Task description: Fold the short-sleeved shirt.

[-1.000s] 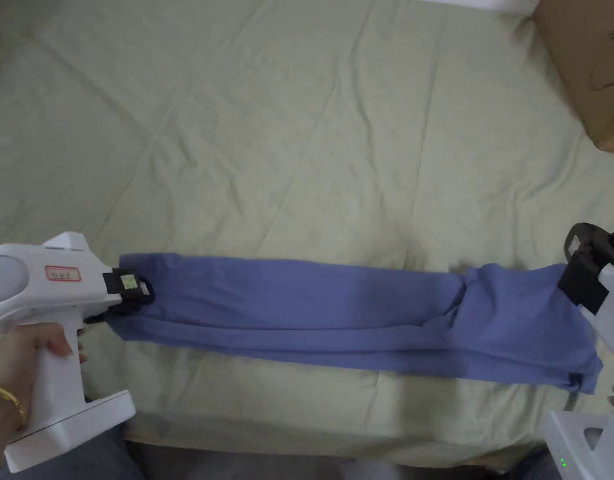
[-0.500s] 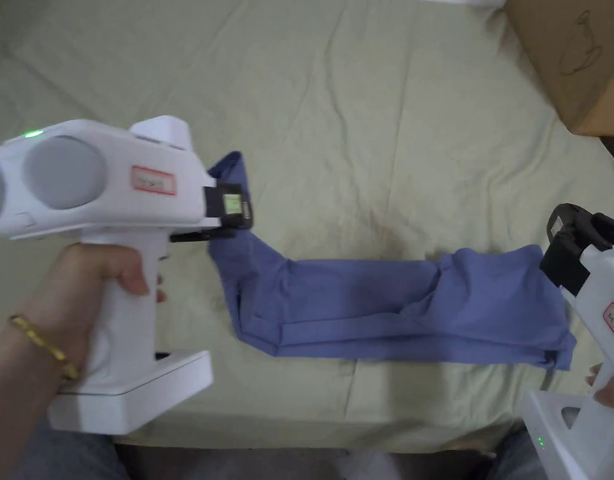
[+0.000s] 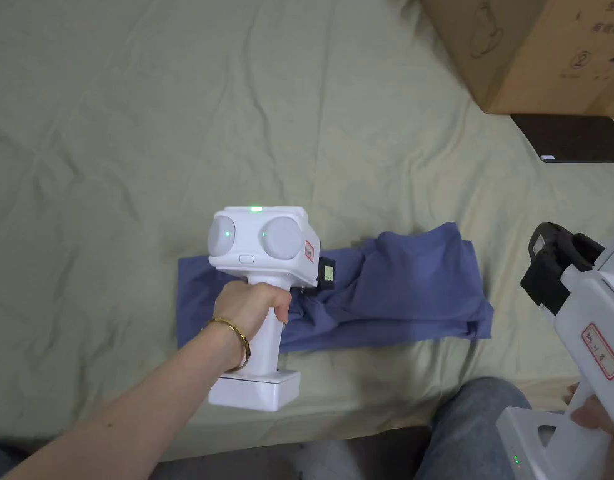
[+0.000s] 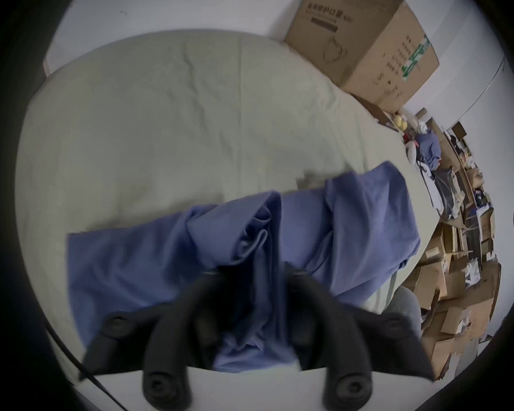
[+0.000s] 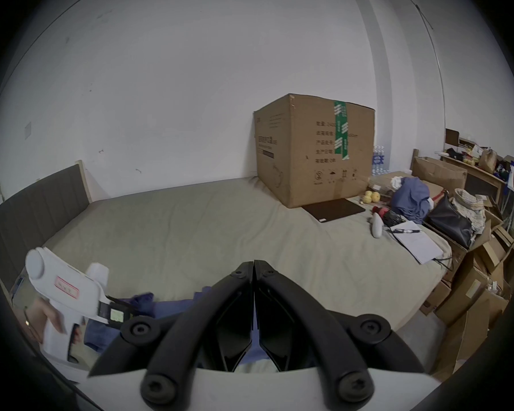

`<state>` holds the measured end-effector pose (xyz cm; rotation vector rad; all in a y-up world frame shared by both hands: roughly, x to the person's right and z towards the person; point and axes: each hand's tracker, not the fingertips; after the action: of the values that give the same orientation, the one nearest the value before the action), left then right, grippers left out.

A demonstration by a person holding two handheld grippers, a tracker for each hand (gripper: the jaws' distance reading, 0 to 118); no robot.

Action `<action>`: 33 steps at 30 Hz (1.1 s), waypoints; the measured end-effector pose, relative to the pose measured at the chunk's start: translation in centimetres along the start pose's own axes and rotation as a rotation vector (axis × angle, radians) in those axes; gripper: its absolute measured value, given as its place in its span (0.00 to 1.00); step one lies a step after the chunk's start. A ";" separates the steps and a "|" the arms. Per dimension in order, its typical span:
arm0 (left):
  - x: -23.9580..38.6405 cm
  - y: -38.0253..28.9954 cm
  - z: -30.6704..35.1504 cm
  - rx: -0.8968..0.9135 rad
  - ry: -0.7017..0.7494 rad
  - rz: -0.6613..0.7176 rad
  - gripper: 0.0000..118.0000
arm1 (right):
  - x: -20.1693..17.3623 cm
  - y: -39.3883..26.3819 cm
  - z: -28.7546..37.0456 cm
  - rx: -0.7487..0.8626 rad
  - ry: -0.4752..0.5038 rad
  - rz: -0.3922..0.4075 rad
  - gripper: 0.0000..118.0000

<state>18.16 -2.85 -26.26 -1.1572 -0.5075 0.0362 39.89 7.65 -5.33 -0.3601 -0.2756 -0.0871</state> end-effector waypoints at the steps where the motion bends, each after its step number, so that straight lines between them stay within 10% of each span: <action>1: 0.1 -0.3 -0.7 -0.025 -0.025 -0.002 0.62 | 0.4 -0.3 0.0 -0.005 -0.008 -0.005 0.00; 3: 0.3 -0.4 -1.1 -0.052 -0.040 0.014 0.75 | 0.9 -0.6 0.1 -0.011 -0.019 -0.015 0.00; 11: -2.9 1.5 9.1 0.325 -0.051 0.023 0.72 | 0.1 -0.5 0.7 -0.007 -0.005 -0.003 0.00; 16: -3.9 -1.4 10.3 0.415 0.134 -0.020 0.02 | -1.0 -0.4 0.7 -0.004 0.032 0.003 0.00; 24: -1.3 -6.0 2.7 0.186 0.086 -0.017 0.00 | -1.3 -0.3 1.1 -0.008 0.050 -0.016 0.00; 33: 6.1 -9.0 -0.6 0.133 0.072 -0.368 0.00 | -1.0 -0.1 1.7 -0.006 0.033 0.006 0.00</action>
<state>21.73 -5.34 -16.32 -0.9182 -0.6373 -0.2850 38.52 8.23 -4.09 -0.3649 -0.2421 -0.0882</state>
